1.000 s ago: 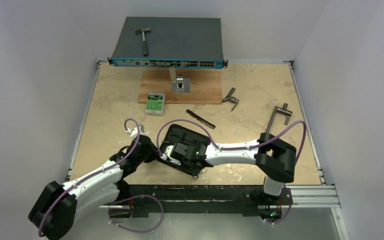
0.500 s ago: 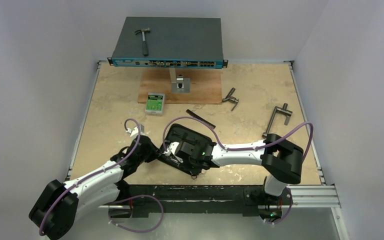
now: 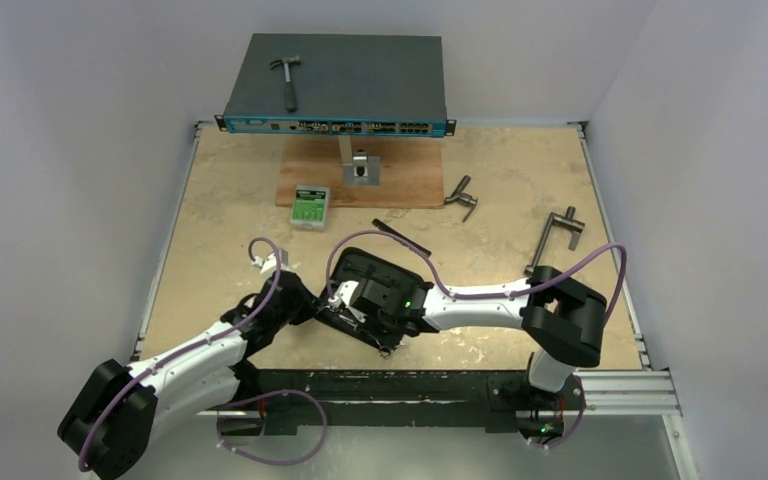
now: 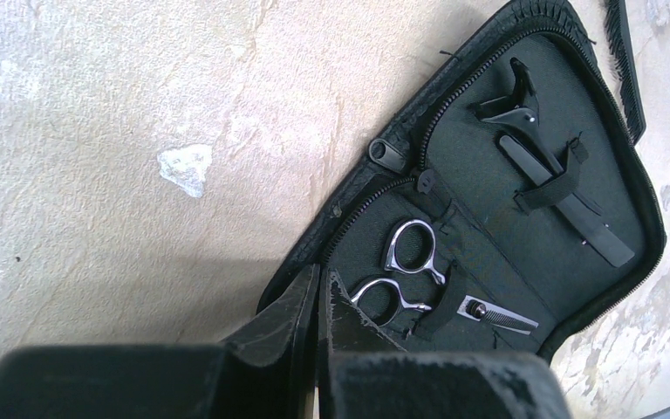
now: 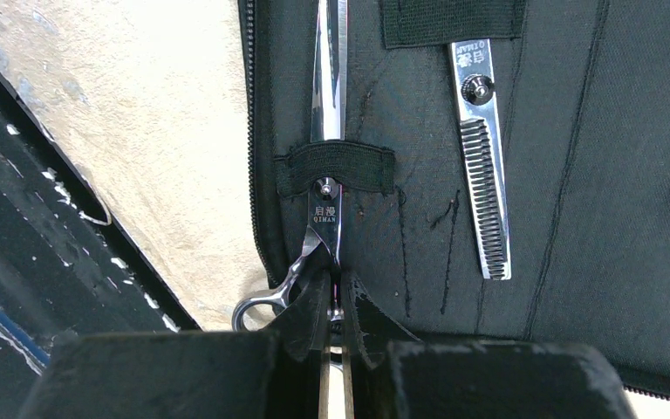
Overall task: Sort the hair-cutting tools
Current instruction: Place the scissors in the hairdressing tool bag.
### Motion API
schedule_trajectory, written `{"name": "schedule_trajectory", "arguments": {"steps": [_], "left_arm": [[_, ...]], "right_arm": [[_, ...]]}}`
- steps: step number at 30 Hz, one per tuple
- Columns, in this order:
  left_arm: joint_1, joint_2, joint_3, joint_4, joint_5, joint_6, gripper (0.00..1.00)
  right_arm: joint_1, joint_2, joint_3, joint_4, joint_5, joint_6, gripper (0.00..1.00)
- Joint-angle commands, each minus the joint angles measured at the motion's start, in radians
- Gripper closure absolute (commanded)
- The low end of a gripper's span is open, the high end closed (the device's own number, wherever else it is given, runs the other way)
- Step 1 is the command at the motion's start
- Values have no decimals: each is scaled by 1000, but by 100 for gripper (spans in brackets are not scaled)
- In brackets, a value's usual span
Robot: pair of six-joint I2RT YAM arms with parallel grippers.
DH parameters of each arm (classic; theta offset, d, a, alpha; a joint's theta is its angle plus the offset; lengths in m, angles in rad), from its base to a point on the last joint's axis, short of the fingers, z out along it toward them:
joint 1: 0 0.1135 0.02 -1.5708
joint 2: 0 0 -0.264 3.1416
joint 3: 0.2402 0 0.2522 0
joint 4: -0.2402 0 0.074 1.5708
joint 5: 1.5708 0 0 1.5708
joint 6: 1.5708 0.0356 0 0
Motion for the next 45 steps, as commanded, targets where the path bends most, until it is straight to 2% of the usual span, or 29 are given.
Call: {"name": "schedule_trajectory", "arguments": {"steps": [1, 24, 34, 45], "left_arm": [[-14, 43, -44, 14, 147, -16, 100], [-16, 67, -56, 41, 155, -31, 100], [-18, -35, -31, -83, 103, -6, 100], [-16, -9, -25, -68, 98, 9, 100]], "right_arm": [[-18, 32, 3, 222, -27, 31, 100], [-65, 104, 15, 364, -54, 52, 100], [-65, 39, -16, 242, -14, 8, 100], [-65, 22, -5, 170, 87, -9, 100]]}}
